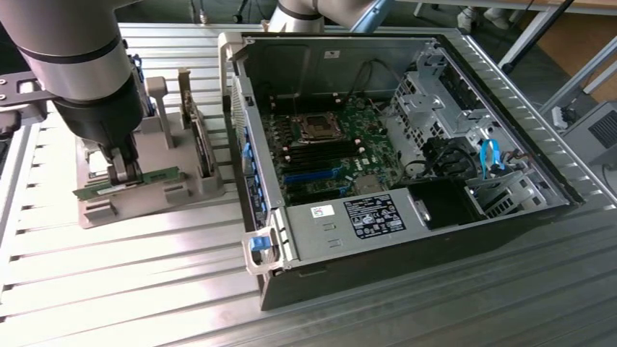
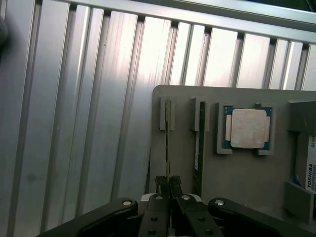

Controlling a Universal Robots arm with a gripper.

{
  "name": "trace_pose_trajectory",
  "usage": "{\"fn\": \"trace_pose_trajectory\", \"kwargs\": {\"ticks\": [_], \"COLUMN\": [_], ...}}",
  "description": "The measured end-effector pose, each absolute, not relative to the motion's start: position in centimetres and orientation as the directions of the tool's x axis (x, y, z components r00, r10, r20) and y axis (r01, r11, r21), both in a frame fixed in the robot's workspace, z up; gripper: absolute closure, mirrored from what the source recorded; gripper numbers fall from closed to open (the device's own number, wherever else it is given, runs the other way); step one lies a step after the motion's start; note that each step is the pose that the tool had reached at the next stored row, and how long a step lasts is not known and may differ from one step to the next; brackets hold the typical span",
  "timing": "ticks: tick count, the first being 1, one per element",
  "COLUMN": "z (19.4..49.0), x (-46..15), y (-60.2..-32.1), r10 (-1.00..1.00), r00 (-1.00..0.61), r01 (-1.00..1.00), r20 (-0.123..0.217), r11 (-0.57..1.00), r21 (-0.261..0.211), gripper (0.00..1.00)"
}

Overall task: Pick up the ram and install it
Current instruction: 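Pick up the ram and move it above insertion slot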

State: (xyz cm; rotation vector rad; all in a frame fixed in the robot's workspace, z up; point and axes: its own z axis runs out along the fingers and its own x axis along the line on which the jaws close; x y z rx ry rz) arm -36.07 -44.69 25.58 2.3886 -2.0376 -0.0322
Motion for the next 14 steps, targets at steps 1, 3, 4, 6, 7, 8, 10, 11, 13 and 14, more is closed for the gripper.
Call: {"fn": "trace_pose_trajectory", "kwargs": {"ticks": [1,3,4,6,7,8,10,11,13,14], "z": [25.6,25.8,25.9,26.0,26.2,26.3,26.6,26.7,26.9,27.0], "x": [-36.1,-36.1,-36.1,-36.1,-36.1,-36.1,-36.1,-36.1,-36.1,-36.1], "y": [-44.7,-44.7,-44.7,-44.7,-44.7,-44.7,-44.7,-44.7,-44.7,-44.7], "r10": [-0.987,-0.987,-0.987,-0.987,-0.987,-0.987,-0.987,-0.987,-0.987,-0.987], "r00": [0.158,0.158,0.158,0.158,0.158,0.158,0.158,0.158,0.158,0.158], "r01": [-0.987,-0.987,-0.987,-0.987,-0.987,-0.987,-0.987,-0.987,-0.987,-0.987], "r20": [-0.014,-0.014,-0.014,-0.014,-0.015,-0.014,-0.014,-0.014,-0.014,-0.014], "r11": [-0.158,-0.158,-0.158,-0.158,-0.158,-0.158,-0.158,-0.158,-0.158,-0.158], "r21": [0.015,0.015,0.015,0.015,0.015,0.015,0.015,0.015,0.015,0.015], "gripper": [0.89,0.89,0.89,0.89,0.89,0.89,0.89,0.89,0.89,0.89]}}
